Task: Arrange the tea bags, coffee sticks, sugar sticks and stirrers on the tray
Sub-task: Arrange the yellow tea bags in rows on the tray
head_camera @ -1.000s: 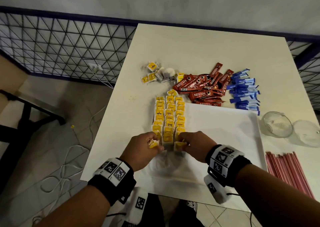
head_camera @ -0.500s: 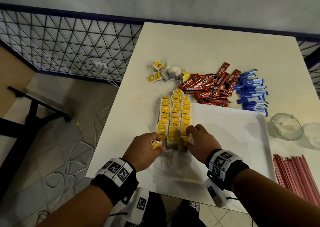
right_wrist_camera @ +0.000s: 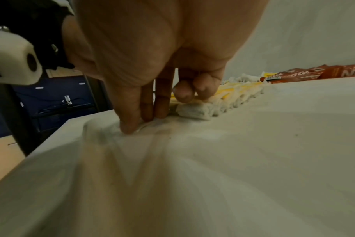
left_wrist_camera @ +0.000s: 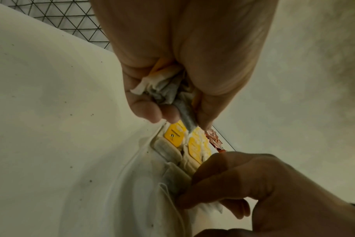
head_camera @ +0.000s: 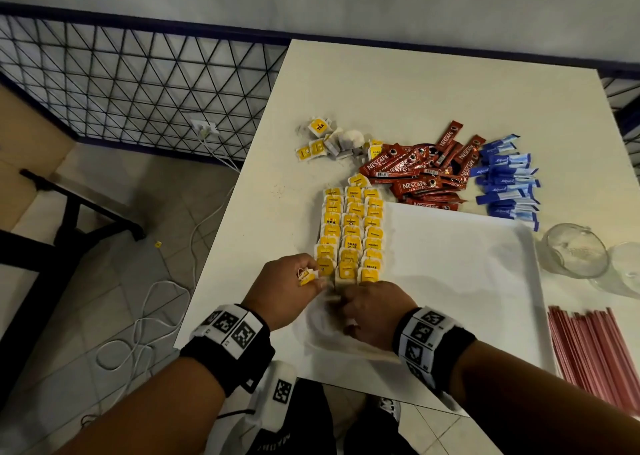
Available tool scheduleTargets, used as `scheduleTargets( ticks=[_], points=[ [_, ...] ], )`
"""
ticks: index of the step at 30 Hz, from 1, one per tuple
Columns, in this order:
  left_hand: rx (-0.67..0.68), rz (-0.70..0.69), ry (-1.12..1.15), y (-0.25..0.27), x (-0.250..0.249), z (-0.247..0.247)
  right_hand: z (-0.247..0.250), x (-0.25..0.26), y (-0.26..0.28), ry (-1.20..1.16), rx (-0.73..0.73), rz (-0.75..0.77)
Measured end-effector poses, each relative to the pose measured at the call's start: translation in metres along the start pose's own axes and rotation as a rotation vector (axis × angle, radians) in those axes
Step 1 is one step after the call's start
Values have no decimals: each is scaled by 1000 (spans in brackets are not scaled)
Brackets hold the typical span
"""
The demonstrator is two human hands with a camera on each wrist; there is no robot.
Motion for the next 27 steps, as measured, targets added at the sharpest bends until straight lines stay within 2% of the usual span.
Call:
scheduleTargets(
  ticks=[11,13,19,24,25,27],
  points=[
    [6,27,16,3,4,2,-1,10,-1,89,-64,50],
    [9,27,14,3,4,2,-4,11,-2,165,-35,52],
    [27,25,11,6,10,1,-13,11,-6,156,-217,82],
    [70,26,13,9,18,2,3,6,-5,16,-317,9],
    [75,29,12,9,20,2,6,6,-5,-18,-299,21],
    [77,32,6,10,23,2,3,7,-7,-47,-123,74]
  ],
)
Point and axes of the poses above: each hand's wrist, its own y-axis away from the middle knuckle, its own z-axis out of the back of the hand, x = y × z, the point moved 5 cm from there along -y, towards the middle knuckle, and after that the axes turned 8 degrees about y, right-handed, at the moved point
